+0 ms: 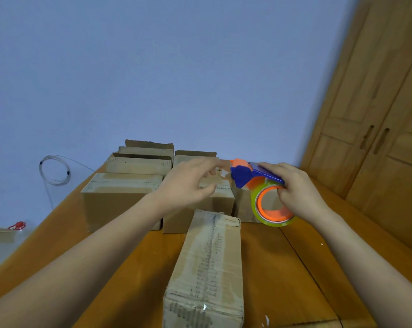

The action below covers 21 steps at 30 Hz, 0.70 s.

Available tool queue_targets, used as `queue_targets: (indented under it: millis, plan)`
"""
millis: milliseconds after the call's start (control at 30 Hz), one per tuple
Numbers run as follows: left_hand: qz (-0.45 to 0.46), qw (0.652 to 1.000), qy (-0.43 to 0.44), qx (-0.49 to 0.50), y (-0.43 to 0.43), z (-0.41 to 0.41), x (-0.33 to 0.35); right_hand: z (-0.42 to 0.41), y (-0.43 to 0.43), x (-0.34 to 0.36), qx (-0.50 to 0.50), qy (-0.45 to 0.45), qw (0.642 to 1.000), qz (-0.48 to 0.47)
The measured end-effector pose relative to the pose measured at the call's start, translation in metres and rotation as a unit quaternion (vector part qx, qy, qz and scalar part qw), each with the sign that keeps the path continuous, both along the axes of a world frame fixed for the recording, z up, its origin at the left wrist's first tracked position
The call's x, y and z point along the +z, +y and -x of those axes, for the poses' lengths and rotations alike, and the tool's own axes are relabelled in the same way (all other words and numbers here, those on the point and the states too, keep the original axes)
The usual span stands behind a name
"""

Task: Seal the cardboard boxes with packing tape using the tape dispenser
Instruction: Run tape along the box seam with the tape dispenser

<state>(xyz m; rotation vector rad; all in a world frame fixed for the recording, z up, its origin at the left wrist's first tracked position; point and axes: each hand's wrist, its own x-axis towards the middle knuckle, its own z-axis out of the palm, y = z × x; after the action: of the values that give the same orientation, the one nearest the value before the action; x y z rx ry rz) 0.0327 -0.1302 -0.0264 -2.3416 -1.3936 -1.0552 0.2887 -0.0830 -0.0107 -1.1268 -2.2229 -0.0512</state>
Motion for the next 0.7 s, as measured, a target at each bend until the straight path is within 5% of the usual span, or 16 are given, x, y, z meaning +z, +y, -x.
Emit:
queue_targets:
  millis: [133, 300, 700]
  plan:
    - [-0.125, 0.978, 0.156, 0.066, 0.004, -0.007, -0.001, 0.004, -0.003, 0.001, 0.004, -0.004, 1.000, -0.001]
    - [-0.275, 0.936, 0.202, 0.085, 0.013, -0.015, -0.002, 0.005, -0.006, 0.001, 0.002, -0.004, 1.000, -0.003]
    - [-0.304, 0.893, 0.330, 0.030, 0.025, 0.006, -0.001, 0.002, 0.000, -0.015, -0.011, -0.061, 0.998, -0.025]
